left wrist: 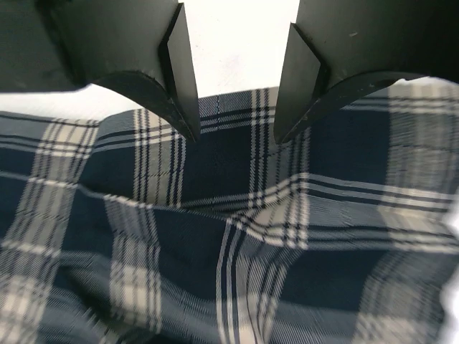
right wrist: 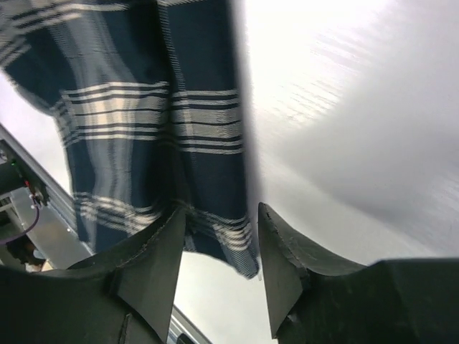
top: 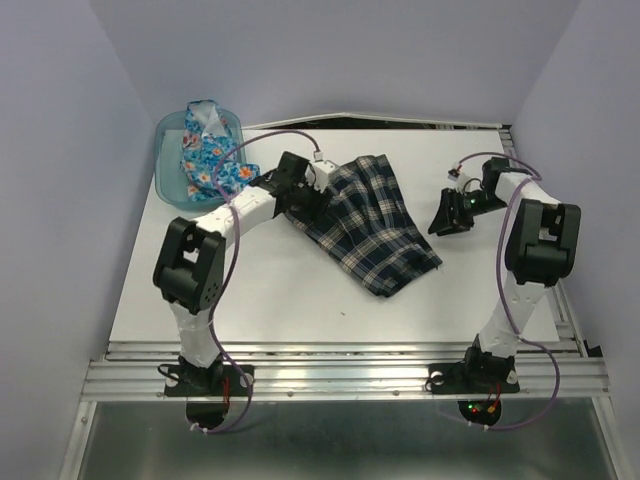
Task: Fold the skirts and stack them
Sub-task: Fold the skirt
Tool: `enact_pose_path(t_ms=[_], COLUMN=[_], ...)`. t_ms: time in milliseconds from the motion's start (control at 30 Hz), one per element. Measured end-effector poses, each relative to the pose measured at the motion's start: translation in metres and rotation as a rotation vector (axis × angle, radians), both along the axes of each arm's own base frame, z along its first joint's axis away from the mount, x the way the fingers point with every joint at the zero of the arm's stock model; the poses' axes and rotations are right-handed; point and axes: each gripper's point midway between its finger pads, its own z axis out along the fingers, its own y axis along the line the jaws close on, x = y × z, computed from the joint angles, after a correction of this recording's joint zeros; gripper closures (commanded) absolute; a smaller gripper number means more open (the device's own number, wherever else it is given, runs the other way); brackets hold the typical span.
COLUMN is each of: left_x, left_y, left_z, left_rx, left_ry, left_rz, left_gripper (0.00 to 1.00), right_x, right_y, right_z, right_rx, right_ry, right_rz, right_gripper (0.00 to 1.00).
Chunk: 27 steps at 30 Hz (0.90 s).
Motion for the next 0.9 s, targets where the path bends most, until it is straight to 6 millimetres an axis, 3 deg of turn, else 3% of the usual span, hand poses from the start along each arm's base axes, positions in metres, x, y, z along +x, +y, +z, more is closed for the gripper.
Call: enact_pose_path(t_ms=[67,167,233,400,533,700,800,867,900], left_x=[-0.005,0.001,0.013,0.069,0.108,0.155,0.164,0.164,0.159], left_y=[0.001,-0.001,-0.007,-0.019,-0.026,-0.037,-0.034,-0.031,-0.028], left_z=[-0.039,-0.067,-0.072,-0.076,-0.069,-0.045,-0.027,-0.012,-0.004], left_rx=[0.047,0.085,0.093,0.121,0.136,0.133,0.138,0.135,0.137], left_ry=[0.102,0.172,0.177,0.105,0.022,-0.111,-0.164,-0.189,-0.194], left_rz=[0.002,0.005,0.006,0.003,-0.030,-0.043,-0.017,-0.004,0.000], left_gripper=[0.47,0.49,0.52,0.52,0.43,0.29,0.28,0.27,0.26], right_x=[-0.005,-0.019,-0.027,-0.046,-0.062,-0.075,-0.080,-0.078,-0.075], right_y=[0.001,0.008,0.015,0.033,0.061,0.110,0.141,0.148,0.148], right_z=[-0.018,-0.041,-0.048,-0.057,-0.059,-0.059,-0.059,-0.057,-0.054], right_rx=[-0.011,-0.007,0.011,0.057,0.131,0.207,0.255,0.257,0.253], right_ry=[0.041,0.125,0.163,0.222,0.274,0.326,0.354,0.359,0.363], right_rz=[-0.004,-0.005,-0.002,0.009,0.028,0.062,0.043,0.007,-0.028], right_gripper=[0.53,0.57,0.68,0.92,0.98,0.92,0.86,0.83,0.73])
